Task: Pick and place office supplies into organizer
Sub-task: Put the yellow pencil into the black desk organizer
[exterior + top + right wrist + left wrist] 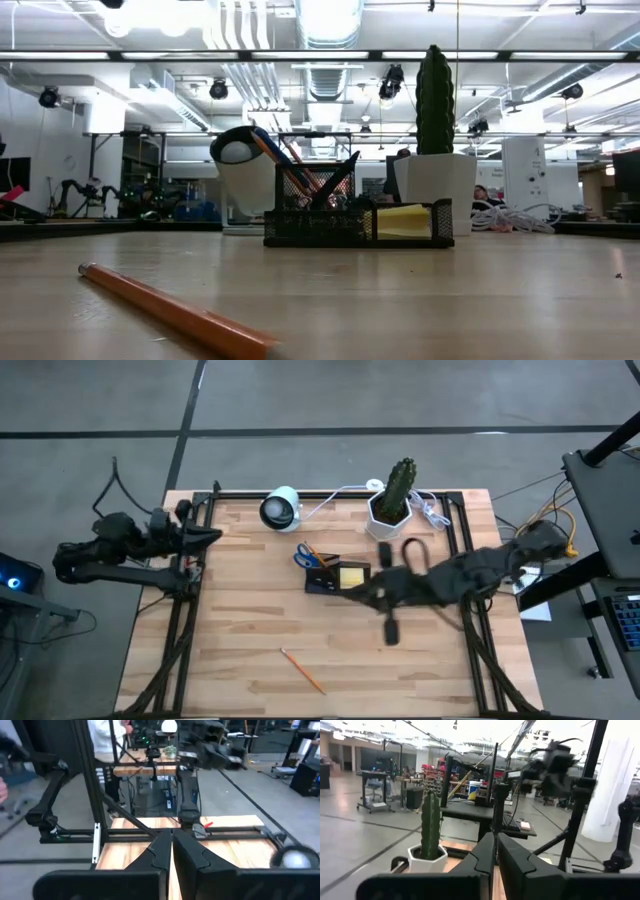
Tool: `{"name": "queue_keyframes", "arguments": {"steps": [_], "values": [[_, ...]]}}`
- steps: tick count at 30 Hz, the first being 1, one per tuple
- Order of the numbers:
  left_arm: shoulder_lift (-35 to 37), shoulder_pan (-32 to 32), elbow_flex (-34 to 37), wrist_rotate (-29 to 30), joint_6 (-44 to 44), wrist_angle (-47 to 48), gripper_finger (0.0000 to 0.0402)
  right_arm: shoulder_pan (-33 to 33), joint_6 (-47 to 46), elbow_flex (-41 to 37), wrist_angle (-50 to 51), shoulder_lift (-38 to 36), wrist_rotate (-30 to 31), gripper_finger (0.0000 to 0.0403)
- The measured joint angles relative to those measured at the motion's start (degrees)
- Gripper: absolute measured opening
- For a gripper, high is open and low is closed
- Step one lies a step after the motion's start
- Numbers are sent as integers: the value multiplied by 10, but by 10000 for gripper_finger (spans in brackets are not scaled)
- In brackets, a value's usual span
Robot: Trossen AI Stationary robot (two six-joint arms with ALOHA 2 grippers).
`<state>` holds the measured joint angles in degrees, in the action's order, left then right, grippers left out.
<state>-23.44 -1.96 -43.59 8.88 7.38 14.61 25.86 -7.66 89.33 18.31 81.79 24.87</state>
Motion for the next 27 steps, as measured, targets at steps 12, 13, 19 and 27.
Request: {"name": "queue_keyframes", "arguments": {"steps": [12, 13, 19, 27], "values": [[-184, 0, 0, 2, -36, -232, 11, 2, -7, -458, -228, -365, -11, 8], [-201, 0, 0, 2, -37, -250, 17, 2, -12, -488, -237, -395, -10, 8], [-316, 1, -31, -2, -34, -290, 88, 2, -53, -626, -242, -538, -7, 8], [-451, 0, -139, -66, -33, -251, 158, 2, -54, -717, -247, -669, 25, 9]]}}
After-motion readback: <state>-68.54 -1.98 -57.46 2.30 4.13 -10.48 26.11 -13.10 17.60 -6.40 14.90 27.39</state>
